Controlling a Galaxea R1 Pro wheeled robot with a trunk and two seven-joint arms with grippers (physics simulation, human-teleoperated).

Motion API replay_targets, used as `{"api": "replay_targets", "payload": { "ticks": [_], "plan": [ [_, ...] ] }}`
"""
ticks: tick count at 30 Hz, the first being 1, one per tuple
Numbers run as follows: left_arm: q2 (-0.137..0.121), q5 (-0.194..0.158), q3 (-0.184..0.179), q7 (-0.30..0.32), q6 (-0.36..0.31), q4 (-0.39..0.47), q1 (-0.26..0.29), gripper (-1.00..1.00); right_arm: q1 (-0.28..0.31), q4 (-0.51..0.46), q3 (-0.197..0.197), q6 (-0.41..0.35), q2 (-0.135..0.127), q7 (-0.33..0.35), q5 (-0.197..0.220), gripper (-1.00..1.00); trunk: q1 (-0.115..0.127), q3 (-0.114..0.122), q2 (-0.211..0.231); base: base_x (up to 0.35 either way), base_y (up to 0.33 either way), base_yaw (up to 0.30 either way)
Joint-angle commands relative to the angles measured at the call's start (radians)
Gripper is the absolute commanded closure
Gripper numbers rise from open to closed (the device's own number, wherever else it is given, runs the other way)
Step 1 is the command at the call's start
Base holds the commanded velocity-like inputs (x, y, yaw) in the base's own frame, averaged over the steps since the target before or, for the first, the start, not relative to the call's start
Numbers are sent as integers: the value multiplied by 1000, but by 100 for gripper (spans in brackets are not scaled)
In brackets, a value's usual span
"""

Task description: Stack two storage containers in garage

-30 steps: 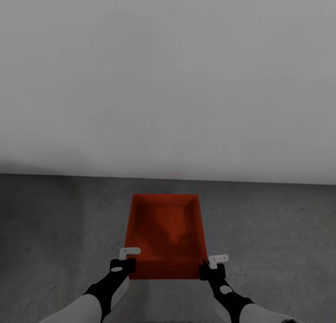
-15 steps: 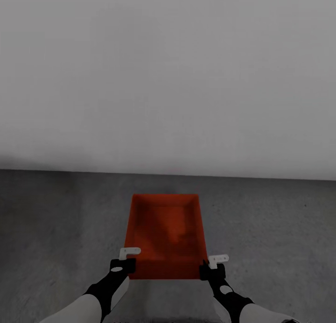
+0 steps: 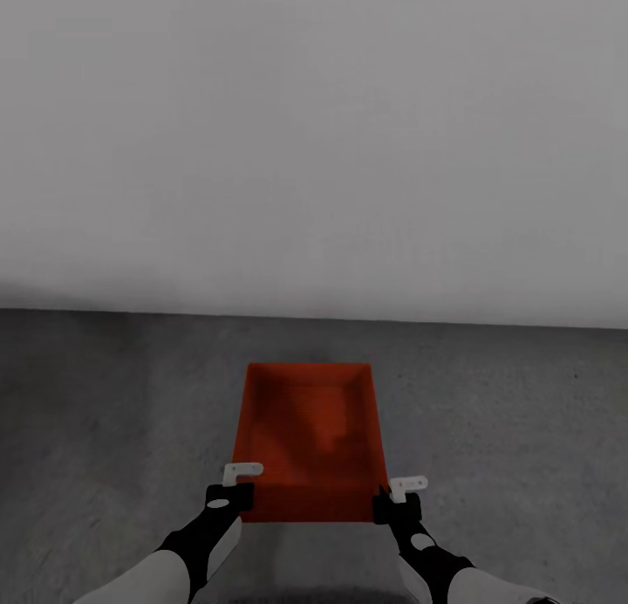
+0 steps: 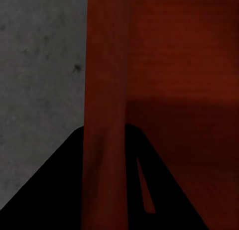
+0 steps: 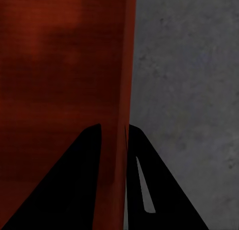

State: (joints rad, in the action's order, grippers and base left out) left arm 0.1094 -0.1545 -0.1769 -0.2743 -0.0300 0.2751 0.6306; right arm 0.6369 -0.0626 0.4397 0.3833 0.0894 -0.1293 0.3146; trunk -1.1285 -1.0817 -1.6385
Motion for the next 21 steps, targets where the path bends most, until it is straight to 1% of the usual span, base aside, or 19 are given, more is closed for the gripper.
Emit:
{"api": "replay_targets", "payload": {
  "ticks": [1,17,21],
  "plan": [
    [-10,4,73,-11,-4,6,1,100,0,9,-9,2,0,-1,3,100,-4,-5,-8,0,0,0],
    [-10,4,74,-11,-5,6,1,100,0,9,-9,2,0,-1,3,100,-65,-81,-120,0,0,0],
    [-10,4,74,-11,-4,6,1,100,0,9,-9,3,-1,-1,3,100,-81,-96,-148,0,0,0]
  ]
}}
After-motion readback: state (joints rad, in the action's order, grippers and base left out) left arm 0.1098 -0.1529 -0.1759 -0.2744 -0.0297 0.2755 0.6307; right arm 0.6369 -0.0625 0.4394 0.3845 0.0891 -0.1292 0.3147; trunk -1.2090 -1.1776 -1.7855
